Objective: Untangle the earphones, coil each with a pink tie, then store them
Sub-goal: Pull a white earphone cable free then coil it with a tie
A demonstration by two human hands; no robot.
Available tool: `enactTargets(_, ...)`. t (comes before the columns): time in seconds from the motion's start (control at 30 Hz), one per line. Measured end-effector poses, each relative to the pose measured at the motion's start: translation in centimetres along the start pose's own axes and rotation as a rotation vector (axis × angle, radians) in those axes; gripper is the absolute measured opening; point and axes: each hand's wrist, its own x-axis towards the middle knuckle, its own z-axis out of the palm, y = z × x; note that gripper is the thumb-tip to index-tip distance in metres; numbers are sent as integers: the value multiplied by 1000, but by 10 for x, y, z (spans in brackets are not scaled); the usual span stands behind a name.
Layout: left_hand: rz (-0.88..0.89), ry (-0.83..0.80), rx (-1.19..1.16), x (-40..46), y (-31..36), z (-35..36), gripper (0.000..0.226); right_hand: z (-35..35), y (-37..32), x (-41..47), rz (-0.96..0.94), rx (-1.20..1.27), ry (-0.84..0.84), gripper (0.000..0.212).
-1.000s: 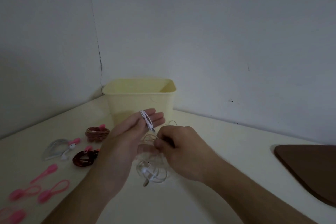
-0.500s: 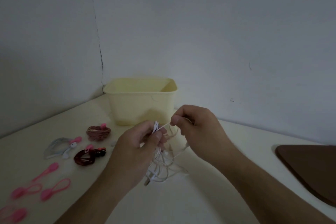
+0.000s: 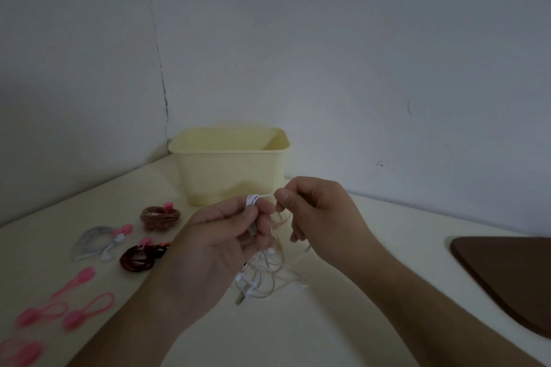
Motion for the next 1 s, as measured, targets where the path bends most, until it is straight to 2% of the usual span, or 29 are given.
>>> enactTargets(0.07, -44, -89, -100, -2, 1, 0, 21, 5, 2, -2, -11, -11, -21, 30)
enactTargets(0.1, -41, -84, -110, -3, 2, 1, 25, 10, 4, -4, -7, -23, -36, 30)
enactTargets(0.23, 77, 65, -3, 2, 4, 1, 43, 27, 4, -11, 27, -130, -143, 34)
enactTargets(0.37, 117, 145, 89, 4, 3, -5, 48, 29, -3, -12, -8, -289, -222, 31)
enactTargets(0.43, 92, 208, 202, 6, 0, -6, 41, 27, -5, -13, -16, -325, -211, 29)
enactTargets(0.5, 74, 288, 472, 6, -5, -4, 30, 23, -6, -12, -3, -291, -170, 28)
enactTargets(0.57, 32, 264, 677, 4, -10, -1, 29, 17, -7, -9, 2, -201, -121, 29)
enactTargets(0.63, 18, 203, 697, 2, -13, 3, 34, 10, -8, -5, 0, -116, -76, 27)
enactTargets(0.7, 92, 197, 694, 2, -12, 4, 34, 4, -8, -3, -21, -114, -21, 25)
enactTargets(0.8, 255, 321, 854, 5, -11, 0, 30, -2, -11, -2, -39, -179, 11, 22)
enactTargets(0.87, 257, 331, 763, 6, -9, 0, 26, -4, -11, -2, -42, -165, 27, 21)
enactTargets(1.0, 19, 145, 576, 4, -6, 5, 32, -3, -9, -4, -46, -110, 34, 18)
